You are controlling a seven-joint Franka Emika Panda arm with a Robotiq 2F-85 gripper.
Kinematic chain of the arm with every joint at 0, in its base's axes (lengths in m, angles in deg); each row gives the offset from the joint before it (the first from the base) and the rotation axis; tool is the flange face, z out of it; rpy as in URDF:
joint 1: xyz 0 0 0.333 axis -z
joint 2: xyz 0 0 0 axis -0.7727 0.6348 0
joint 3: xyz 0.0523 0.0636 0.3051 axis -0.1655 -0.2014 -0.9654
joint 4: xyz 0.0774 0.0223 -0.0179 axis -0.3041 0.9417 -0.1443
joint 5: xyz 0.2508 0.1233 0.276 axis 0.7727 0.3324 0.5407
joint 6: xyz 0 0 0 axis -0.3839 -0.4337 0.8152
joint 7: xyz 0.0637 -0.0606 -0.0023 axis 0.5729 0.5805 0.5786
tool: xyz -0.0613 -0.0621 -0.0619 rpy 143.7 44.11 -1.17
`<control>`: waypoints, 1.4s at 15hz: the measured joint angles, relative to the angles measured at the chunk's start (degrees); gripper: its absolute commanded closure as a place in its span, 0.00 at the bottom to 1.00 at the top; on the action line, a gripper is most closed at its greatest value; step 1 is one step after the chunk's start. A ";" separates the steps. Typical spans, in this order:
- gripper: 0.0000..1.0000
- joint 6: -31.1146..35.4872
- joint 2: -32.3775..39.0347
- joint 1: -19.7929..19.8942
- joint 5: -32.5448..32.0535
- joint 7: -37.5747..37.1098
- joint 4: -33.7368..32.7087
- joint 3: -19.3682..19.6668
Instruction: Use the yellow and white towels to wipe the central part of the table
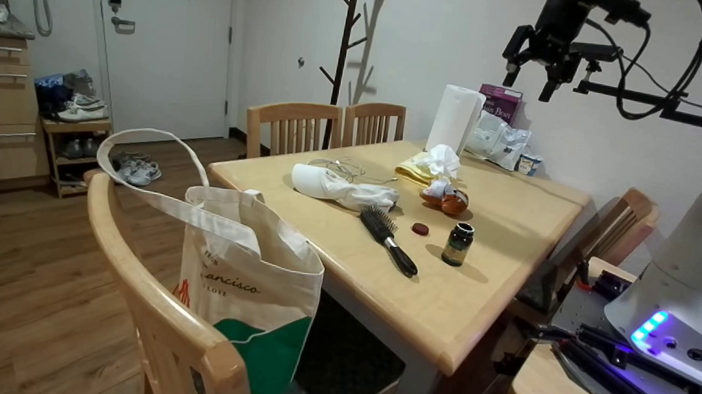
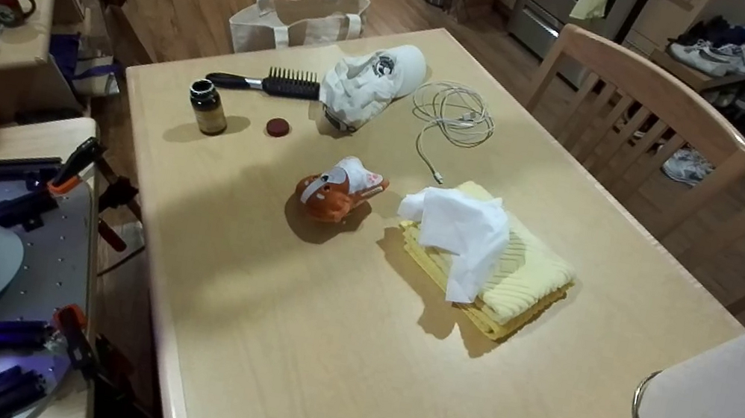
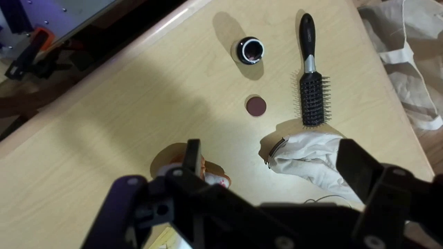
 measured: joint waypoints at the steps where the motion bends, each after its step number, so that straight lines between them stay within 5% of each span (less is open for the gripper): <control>1: 0.00 2.53 1.10 0.05 -0.02 -3.46 -0.09 -1.30; 8: 0.00 13.73 7.03 -1.27 0.31 -19.76 -1.19 -4.00; 14: 0.00 13.98 8.03 -4.25 1.82 -19.69 -1.82 -1.99; 21: 0.00 16.85 12.16 -2.13 -0.28 -36.68 -4.94 -2.09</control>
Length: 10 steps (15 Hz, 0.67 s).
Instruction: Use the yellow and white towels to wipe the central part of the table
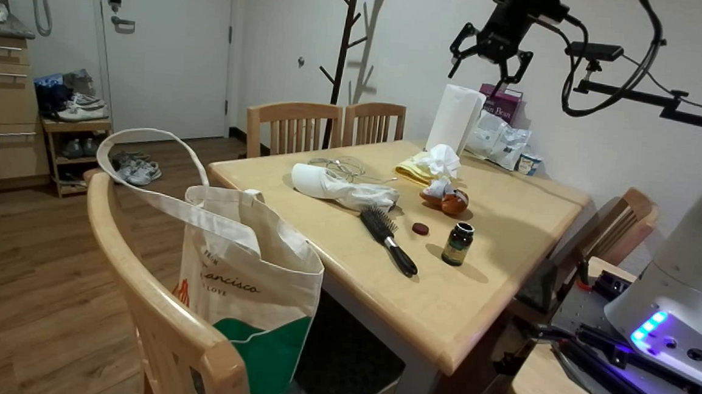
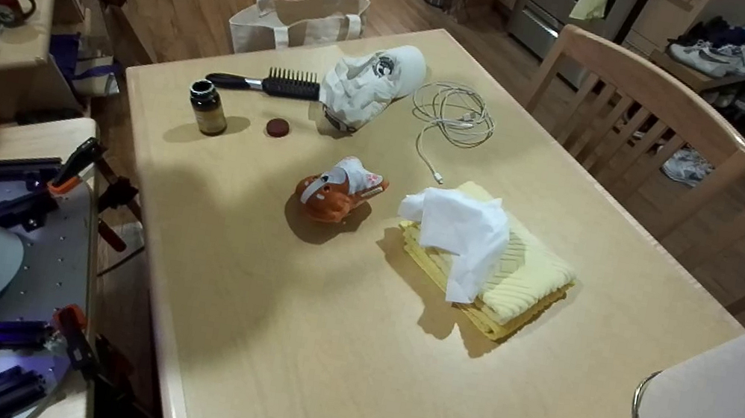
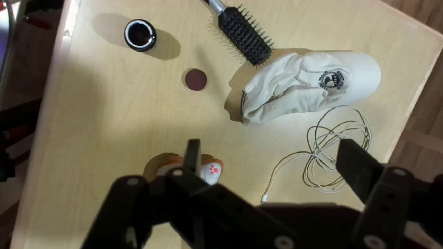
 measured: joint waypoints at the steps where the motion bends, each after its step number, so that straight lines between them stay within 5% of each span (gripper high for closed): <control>1: 0.00 0.65 1.95 0.10 -1.23 -3.37 -1.59 -0.32; 10: 0.00 6.59 19.47 2.43 -27.20 -38.84 -14.17 -6.36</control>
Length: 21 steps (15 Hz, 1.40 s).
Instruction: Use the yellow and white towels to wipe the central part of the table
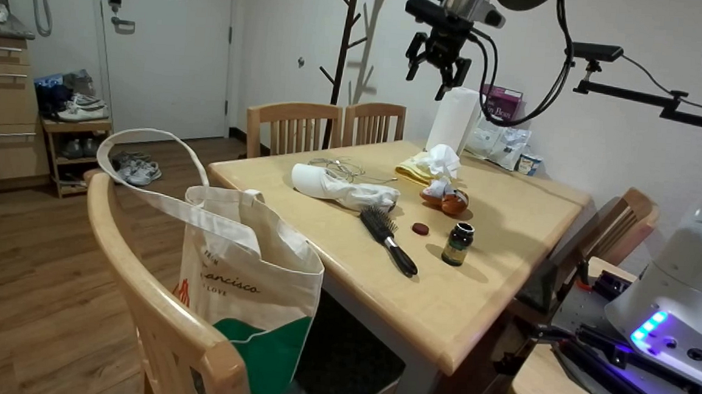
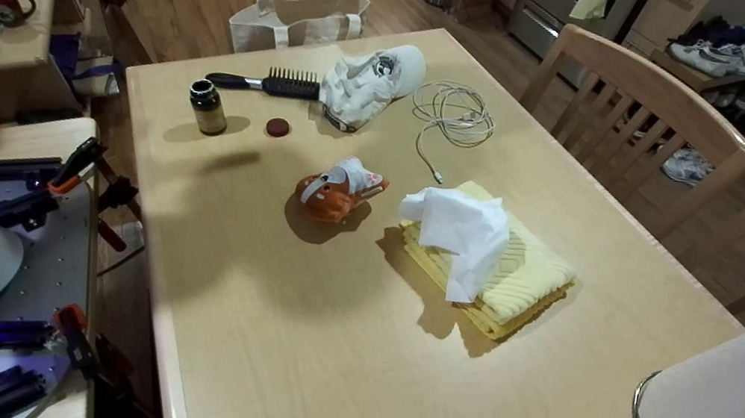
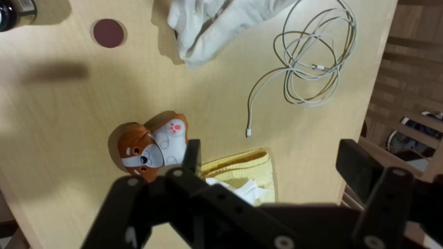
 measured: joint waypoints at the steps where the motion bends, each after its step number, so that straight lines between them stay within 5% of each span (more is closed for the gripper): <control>1: 0.00 -0.04 1.43 -1.43 0.00 0.00 -0.37 0.89; 6: 0.00 -0.56 3.34 -5.70 -1.28 -2.96 -1.84 4.82; 10: 0.00 -7.34 9.24 -6.80 -7.65 -11.07 -8.77 9.68; 17: 0.00 -7.98 24.93 -7.69 -7.29 -9.42 -19.87 16.38; 21: 0.00 -7.46 26.57 -8.49 -7.34 -9.44 -21.18 17.64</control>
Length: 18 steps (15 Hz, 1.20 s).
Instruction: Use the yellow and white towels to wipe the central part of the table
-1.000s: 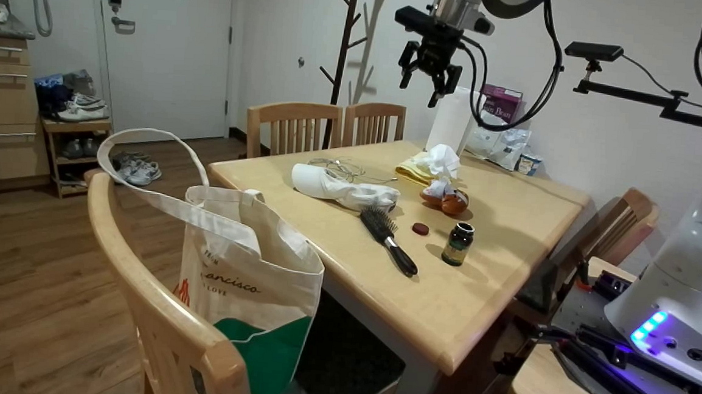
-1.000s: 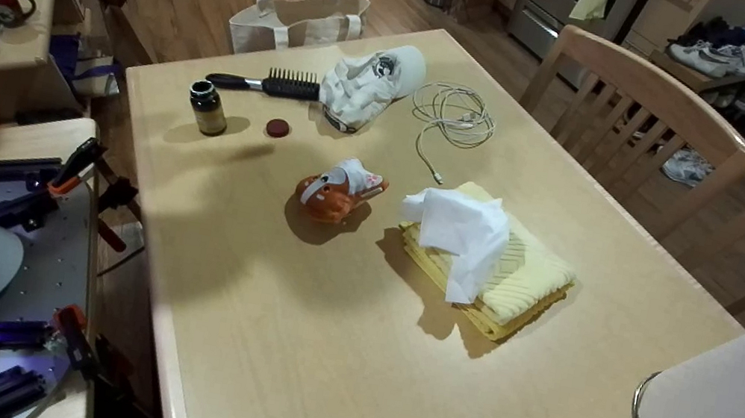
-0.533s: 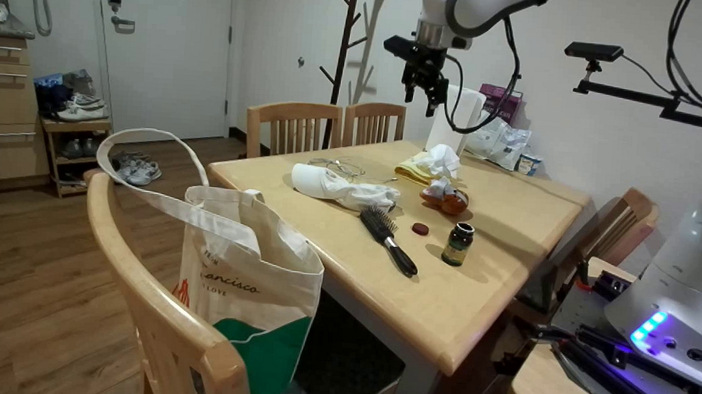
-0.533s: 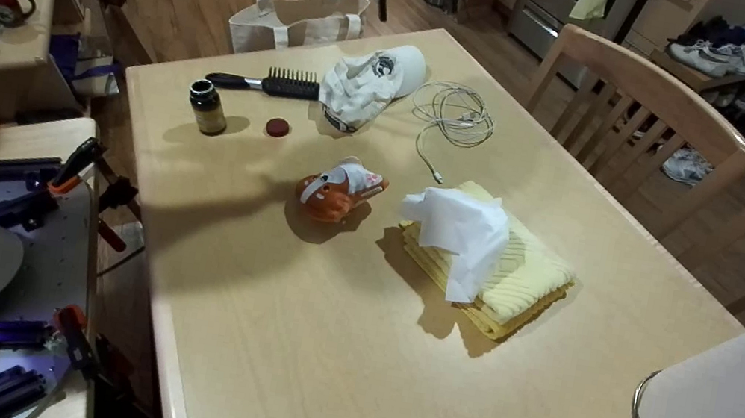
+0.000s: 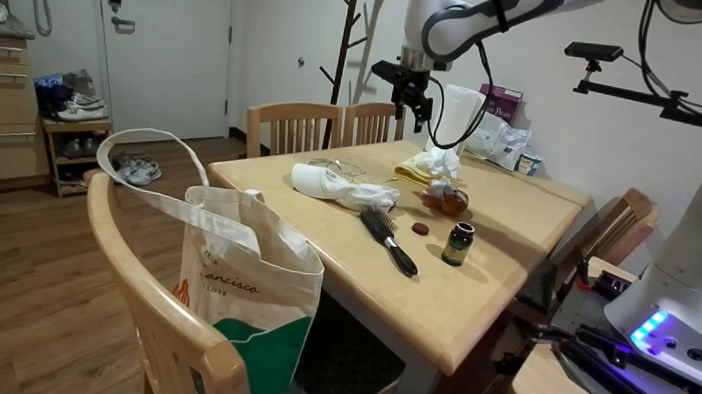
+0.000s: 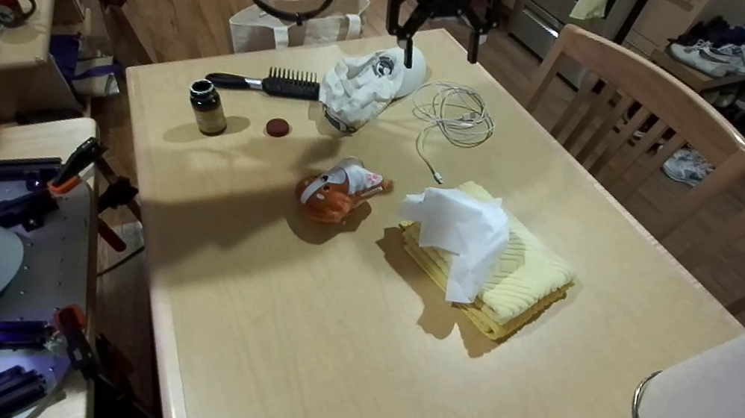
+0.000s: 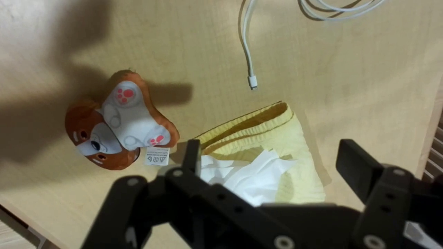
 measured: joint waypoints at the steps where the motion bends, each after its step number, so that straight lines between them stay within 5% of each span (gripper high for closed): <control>1: 0.00 -0.53 0.01 -0.95 -0.13 -0.94 -0.03 0.94; 9: 0.00 -19.90 13.01 -1.79 0.20 -2.74 -12.40 7.91; 18: 0.00 -20.12 27.07 3.47 8.46 22.28 -29.27 7.08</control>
